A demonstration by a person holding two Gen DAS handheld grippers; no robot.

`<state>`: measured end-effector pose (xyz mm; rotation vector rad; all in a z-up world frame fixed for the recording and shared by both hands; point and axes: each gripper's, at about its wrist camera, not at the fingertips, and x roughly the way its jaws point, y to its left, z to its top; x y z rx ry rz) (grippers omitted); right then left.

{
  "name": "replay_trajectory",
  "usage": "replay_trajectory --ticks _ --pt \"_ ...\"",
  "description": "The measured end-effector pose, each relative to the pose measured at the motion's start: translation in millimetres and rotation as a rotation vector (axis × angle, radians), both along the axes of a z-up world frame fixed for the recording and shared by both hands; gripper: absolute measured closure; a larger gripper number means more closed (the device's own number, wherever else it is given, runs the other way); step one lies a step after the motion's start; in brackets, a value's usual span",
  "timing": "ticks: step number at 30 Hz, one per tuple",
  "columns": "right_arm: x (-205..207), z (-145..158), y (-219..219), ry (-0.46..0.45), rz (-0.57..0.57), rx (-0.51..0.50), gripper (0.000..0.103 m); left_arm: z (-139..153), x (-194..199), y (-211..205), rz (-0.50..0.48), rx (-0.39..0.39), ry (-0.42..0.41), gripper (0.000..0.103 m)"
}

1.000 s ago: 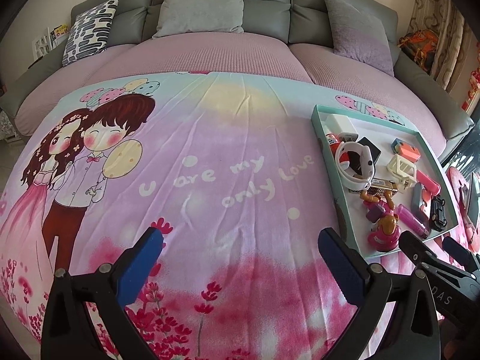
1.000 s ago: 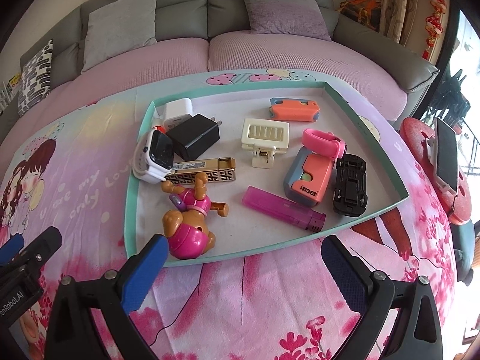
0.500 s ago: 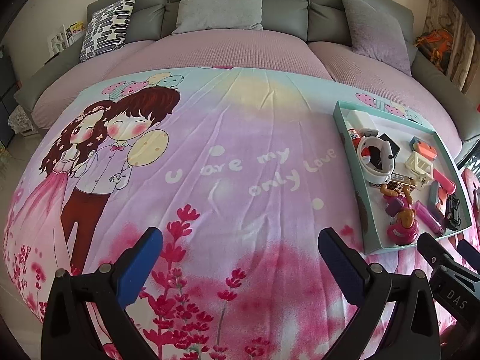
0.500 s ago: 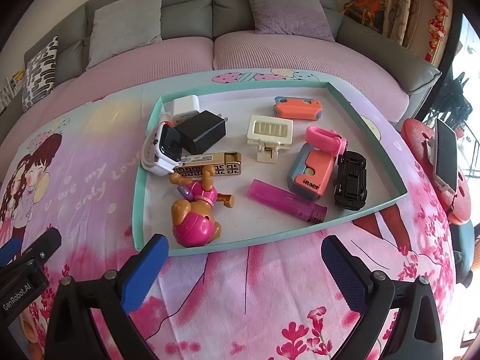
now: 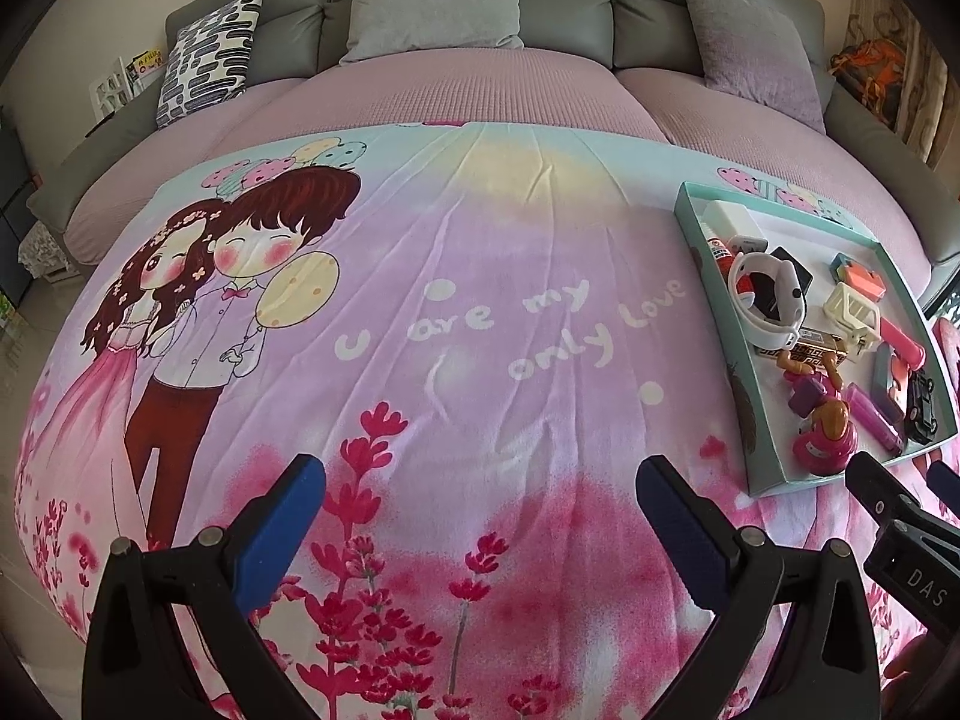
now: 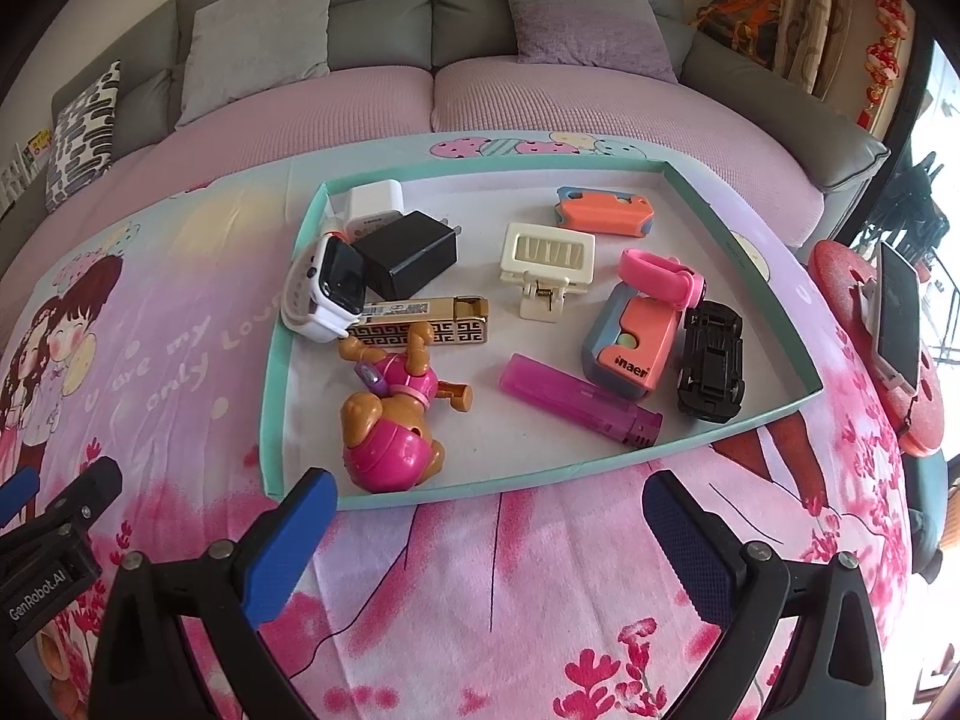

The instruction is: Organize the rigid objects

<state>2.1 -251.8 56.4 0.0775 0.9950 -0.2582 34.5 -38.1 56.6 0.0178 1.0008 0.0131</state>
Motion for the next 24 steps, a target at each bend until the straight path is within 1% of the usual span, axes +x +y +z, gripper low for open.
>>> replay_trajectory --ticks 8,13,18,24 --pt "1 -1 3 -0.006 0.003 0.004 0.0 0 3 1 -0.012 -0.007 -0.008 0.0" --pt "3 -3 3 -0.005 0.006 0.004 0.0 -4 6 -1 -0.019 -0.015 0.002 0.0" --pt "4 -5 0 -0.007 0.001 0.013 0.0 -3 5 -4 -0.031 -0.021 -0.009 0.0" --pt "5 -9 -3 -0.01 -0.005 0.028 0.0 -4 6 -10 -0.046 0.013 -0.018 0.0"
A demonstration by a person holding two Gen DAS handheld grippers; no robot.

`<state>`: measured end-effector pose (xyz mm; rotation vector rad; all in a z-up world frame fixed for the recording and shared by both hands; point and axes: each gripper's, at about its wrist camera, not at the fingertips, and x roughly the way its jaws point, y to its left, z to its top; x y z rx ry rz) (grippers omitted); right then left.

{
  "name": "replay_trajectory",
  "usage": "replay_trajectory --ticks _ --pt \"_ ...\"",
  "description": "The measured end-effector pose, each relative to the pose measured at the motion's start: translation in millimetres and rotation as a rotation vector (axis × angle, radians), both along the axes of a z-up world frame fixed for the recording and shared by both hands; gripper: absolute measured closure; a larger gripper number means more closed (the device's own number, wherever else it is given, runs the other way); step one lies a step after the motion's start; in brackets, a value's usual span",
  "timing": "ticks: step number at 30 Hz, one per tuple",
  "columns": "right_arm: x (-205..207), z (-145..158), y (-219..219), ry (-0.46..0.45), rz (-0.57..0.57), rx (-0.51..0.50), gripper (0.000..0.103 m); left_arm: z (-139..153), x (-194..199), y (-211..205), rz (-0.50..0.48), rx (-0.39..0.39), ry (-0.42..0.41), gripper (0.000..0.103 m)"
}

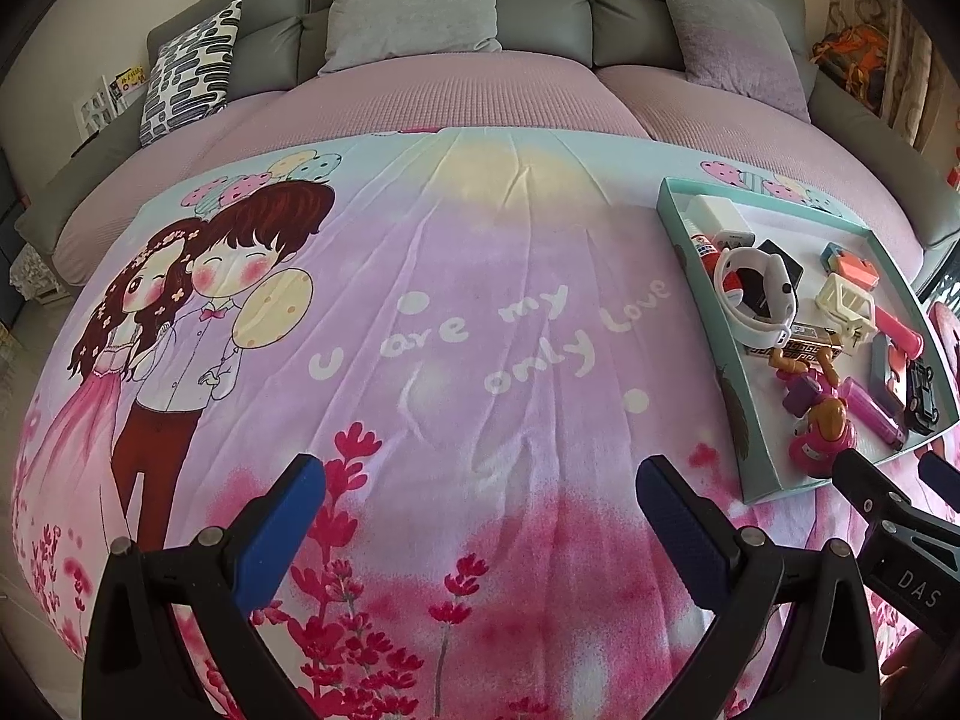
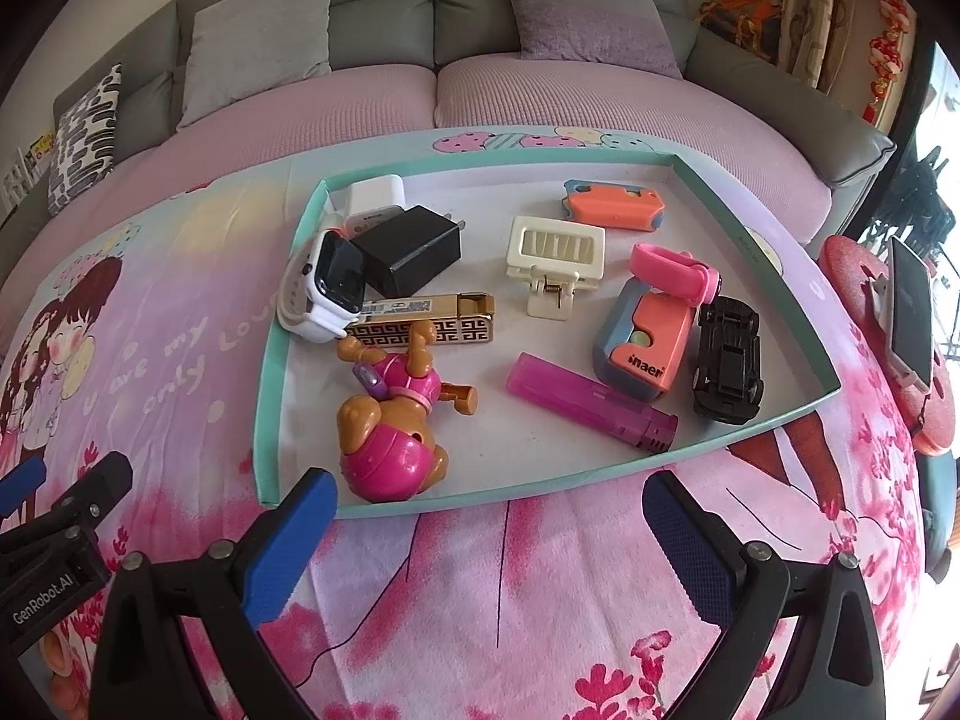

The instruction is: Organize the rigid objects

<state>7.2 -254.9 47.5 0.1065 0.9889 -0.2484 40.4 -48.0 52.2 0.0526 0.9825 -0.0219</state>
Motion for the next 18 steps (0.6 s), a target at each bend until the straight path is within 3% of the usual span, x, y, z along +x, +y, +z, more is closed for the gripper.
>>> replay_trajectory --ticks 18 --pt "0.8 4.1 -2.5 -0.015 0.013 0.003 0.0 -3.9 3.5 -6.7 -0.019 0.013 0.004 0.0"
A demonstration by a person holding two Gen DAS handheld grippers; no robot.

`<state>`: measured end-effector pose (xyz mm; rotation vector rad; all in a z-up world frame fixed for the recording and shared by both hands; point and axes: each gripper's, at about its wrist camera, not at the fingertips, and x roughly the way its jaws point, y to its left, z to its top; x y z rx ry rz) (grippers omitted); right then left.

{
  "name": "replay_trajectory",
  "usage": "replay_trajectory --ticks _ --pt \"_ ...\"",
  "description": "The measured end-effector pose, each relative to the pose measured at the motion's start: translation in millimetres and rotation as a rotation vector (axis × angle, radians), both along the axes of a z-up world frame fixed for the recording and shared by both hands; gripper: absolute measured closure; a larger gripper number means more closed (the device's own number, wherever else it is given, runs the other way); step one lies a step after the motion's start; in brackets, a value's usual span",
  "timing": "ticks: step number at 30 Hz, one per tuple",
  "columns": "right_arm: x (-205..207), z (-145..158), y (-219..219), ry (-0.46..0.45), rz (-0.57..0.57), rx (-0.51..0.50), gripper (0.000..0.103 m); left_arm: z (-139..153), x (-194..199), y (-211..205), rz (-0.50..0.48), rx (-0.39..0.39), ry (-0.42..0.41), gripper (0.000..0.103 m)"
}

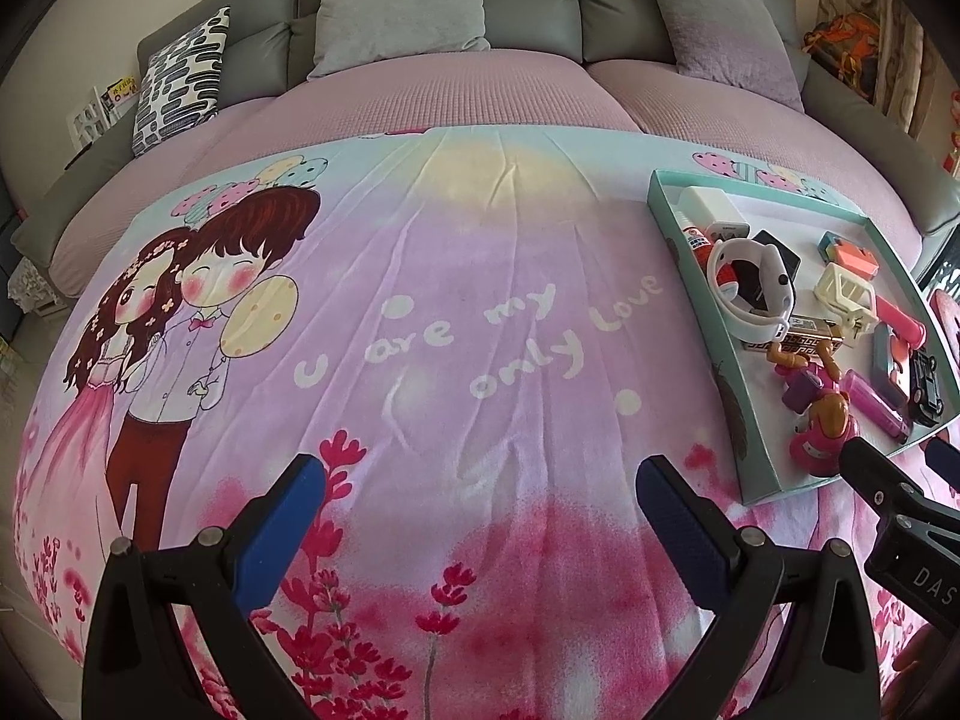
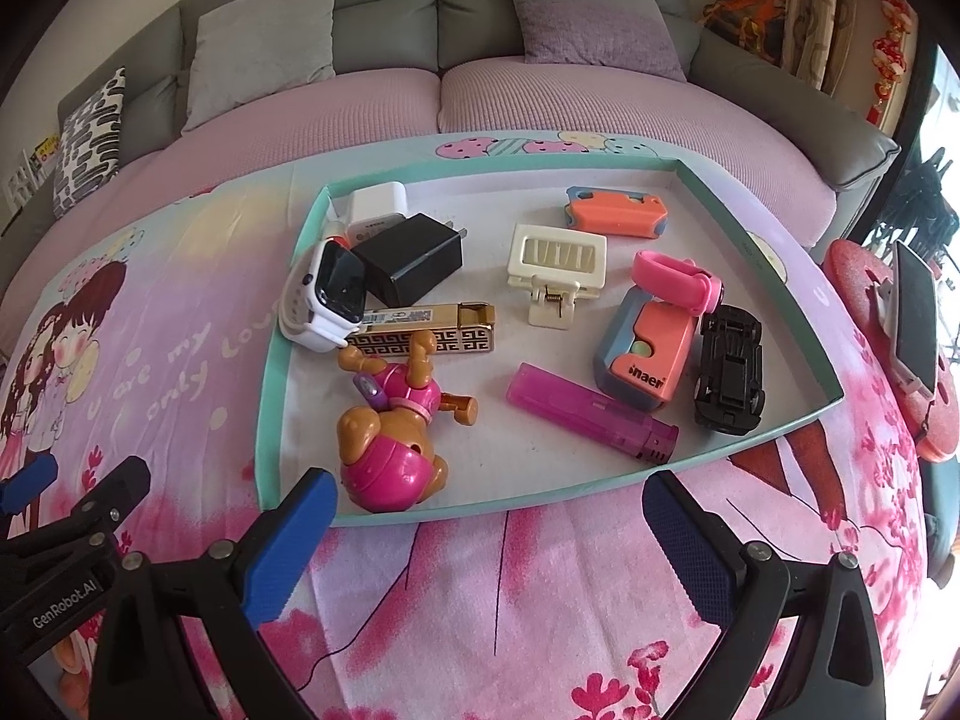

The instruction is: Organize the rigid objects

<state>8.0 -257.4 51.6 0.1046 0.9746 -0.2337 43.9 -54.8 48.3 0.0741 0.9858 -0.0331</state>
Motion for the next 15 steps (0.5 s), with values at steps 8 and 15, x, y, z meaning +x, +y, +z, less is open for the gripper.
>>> replay_trajectory --ticks 8,15 --pt "3.6 -2.0 1.6 0.005 0.008 -0.005 0.0 -4.7 3.9 3.9 0.01 -0.011 0.015 0.0" --pt "4.0 -3.5 3.1 0.008 0.011 -0.009 0.0 -6.5 3.7 8.3 0.028 -0.018 0.021 0.0"
